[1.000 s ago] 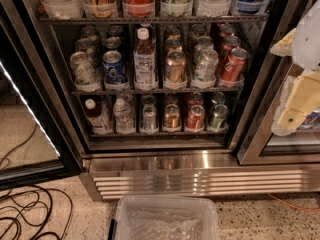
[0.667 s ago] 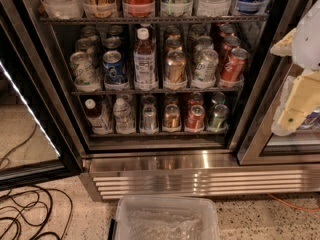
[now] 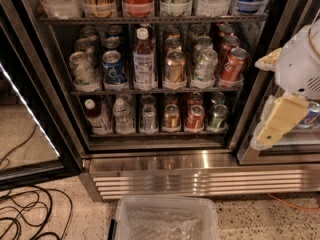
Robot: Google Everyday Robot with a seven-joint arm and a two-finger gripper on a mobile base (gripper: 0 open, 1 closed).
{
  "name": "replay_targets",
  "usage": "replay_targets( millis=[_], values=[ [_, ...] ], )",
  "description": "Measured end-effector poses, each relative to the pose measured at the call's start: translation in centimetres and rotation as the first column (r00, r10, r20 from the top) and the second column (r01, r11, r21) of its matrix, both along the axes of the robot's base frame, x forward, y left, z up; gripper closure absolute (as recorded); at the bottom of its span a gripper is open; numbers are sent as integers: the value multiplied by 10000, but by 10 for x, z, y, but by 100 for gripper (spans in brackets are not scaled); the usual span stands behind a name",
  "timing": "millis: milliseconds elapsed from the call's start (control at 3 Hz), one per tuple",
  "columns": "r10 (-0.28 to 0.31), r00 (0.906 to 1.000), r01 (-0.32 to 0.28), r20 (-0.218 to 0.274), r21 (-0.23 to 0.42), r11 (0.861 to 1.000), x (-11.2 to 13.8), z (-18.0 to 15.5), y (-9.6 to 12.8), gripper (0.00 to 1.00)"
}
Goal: Pick water bottle from bottom shelf of fridge
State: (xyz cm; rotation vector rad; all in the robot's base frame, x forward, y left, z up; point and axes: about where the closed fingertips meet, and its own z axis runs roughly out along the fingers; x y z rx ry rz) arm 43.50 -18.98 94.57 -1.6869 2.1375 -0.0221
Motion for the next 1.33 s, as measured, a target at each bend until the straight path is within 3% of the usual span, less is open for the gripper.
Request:
replay_targets(
  millis=[333,667,1000,1333],
  values=[
    [-126,9998,106,148,1281,9917,9,-46,16,0],
    [-344,9979,162,553,3008,9536,35,-83,21,0],
    [44,9929,-596,1190,4640,8838,66,-115,36,0],
    [39,9929,-590,1187,4645,8836,66,-114,37,0]
  ],
)
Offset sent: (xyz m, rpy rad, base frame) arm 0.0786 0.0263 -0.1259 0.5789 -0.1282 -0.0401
